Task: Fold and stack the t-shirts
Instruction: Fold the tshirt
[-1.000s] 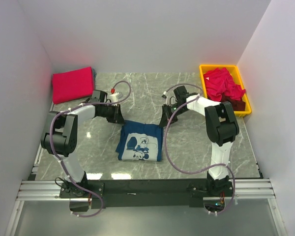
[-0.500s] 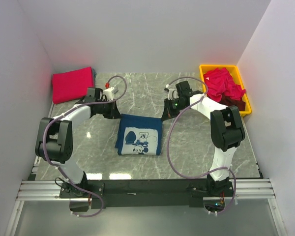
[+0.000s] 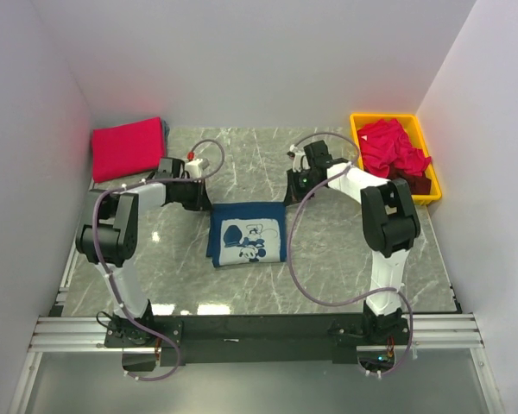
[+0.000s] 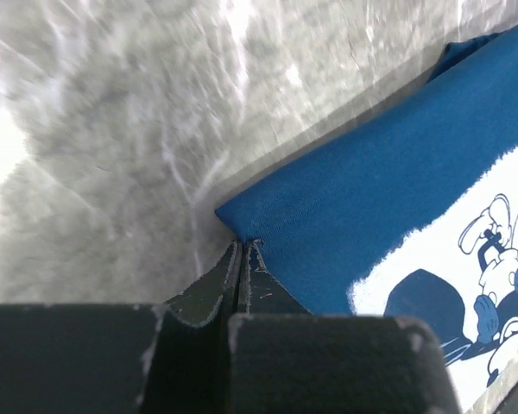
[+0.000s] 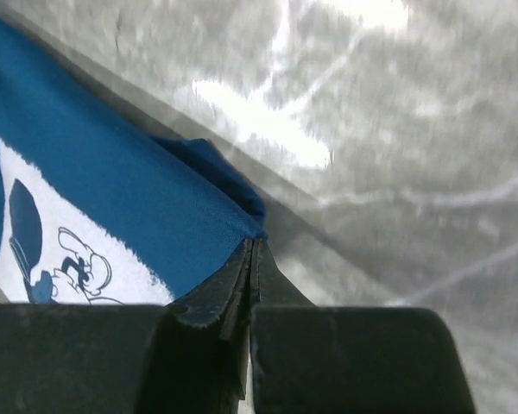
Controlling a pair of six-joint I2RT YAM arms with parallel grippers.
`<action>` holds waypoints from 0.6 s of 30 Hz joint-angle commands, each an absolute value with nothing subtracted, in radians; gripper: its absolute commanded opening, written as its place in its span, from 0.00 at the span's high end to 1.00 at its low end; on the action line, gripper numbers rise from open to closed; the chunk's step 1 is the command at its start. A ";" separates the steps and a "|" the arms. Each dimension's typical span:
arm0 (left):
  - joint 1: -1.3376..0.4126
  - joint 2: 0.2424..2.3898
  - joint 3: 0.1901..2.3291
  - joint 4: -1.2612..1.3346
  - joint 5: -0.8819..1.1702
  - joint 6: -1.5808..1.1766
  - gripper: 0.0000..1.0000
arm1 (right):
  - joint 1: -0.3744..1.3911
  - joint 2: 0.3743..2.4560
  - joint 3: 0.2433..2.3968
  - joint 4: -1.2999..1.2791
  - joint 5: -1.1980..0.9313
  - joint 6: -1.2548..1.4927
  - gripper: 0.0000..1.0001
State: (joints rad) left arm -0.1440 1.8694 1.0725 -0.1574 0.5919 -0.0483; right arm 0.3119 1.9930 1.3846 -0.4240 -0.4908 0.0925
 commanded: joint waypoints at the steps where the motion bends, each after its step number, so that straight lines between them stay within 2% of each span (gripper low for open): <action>1: -0.120 1.836 1.115 -0.113 0.555 -0.058 0.99 | 0.308 2.016 1.483 -0.412 -0.518 0.098 0.97; 2: -0.114 1.830 1.118 -0.121 0.552 -0.066 0.94 | 0.308 2.017 1.499 -0.428 -0.534 0.100 0.90; 3: -0.109 1.821 1.118 -0.127 0.557 -0.067 0.87 | 0.305 2.011 1.514 -0.455 -0.549 0.098 0.77; 5: -0.082 1.773 1.100 -0.147 0.578 -0.093 0.67 | 0.302 1.958 1.499 -0.465 -0.557 0.095 0.66; 6: -0.069 1.752 1.089 -0.158 0.606 -0.101 0.62 | 0.296 1.932 1.474 -0.477 -0.563 0.094 0.59; 8: -0.051 1.680 1.045 -0.204 0.684 -0.107 0.53 | 0.290 1.859 1.447 -0.497 -0.590 0.092 0.57; 11: -0.052 1.590 0.961 -0.247 0.736 -0.118 0.44 | 0.285 1.783 1.365 -0.532 -0.665 0.089 0.56; 18: -0.054 1.514 0.793 -0.296 0.841 -0.152 0.45 | 0.314 1.730 1.118 -0.554 -0.870 0.071 0.60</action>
